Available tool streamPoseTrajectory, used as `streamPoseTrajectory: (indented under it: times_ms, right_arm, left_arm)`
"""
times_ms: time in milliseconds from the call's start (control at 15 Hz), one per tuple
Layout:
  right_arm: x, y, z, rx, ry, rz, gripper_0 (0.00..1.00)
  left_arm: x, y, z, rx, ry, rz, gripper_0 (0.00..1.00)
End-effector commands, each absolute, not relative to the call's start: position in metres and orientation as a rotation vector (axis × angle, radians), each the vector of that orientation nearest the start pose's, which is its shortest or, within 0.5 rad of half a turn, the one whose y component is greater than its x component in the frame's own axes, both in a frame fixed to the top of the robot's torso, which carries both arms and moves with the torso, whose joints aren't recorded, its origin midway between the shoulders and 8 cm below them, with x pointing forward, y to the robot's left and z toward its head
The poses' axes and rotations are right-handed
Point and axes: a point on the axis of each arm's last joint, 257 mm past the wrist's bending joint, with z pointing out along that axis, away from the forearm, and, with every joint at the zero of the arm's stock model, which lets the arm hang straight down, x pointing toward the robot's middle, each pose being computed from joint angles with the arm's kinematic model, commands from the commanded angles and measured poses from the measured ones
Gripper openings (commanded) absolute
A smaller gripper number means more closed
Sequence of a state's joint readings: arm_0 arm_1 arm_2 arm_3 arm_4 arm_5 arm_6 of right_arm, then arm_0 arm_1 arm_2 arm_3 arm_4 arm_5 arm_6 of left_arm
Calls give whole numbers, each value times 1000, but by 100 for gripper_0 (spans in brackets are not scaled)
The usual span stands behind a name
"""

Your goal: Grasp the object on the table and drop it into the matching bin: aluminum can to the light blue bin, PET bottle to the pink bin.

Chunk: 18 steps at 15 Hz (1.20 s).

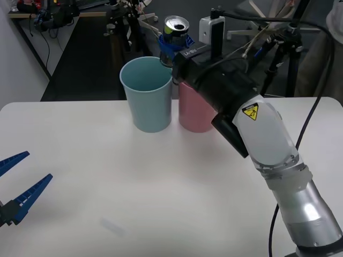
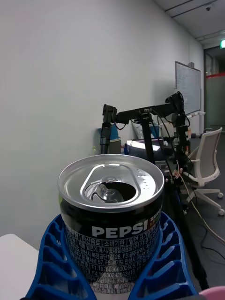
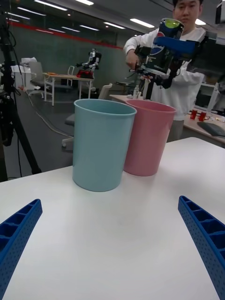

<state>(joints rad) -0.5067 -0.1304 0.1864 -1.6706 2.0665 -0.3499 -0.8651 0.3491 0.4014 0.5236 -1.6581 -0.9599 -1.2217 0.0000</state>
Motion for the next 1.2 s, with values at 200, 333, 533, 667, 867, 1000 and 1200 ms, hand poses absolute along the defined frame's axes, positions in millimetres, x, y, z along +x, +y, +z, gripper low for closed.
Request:
streamPoseTrajectory:
  times_ms: [200,333,533,667,867,1000,1200]
  right_arm:
    - [611,34,22,-430,1263,531,0]
    - [622,41,18,-426,1276,518,0]
    - [638,52,11,-418,1301,503,0]
    - [645,60,7,-421,1315,490,0]
    - [652,67,5,-421,1324,476,0]
    - [652,69,4,-431,1324,469,0]
    - [651,70,4,-435,1324,468,0]
  left_arm:
    - [342,330,-169,465,1441,-567,100]
    - [342,330,-169,465,1441,-567,100]
    - [342,330,-169,465,1441,-567,100]
    - [342,330,-169,465,1441,-567,100]
    - [342,330,-169,465,1441,-567,100]
    - [342,330,-169,465,1441,-567,100]
    - [342,330,-169,465,1441,-567,100]
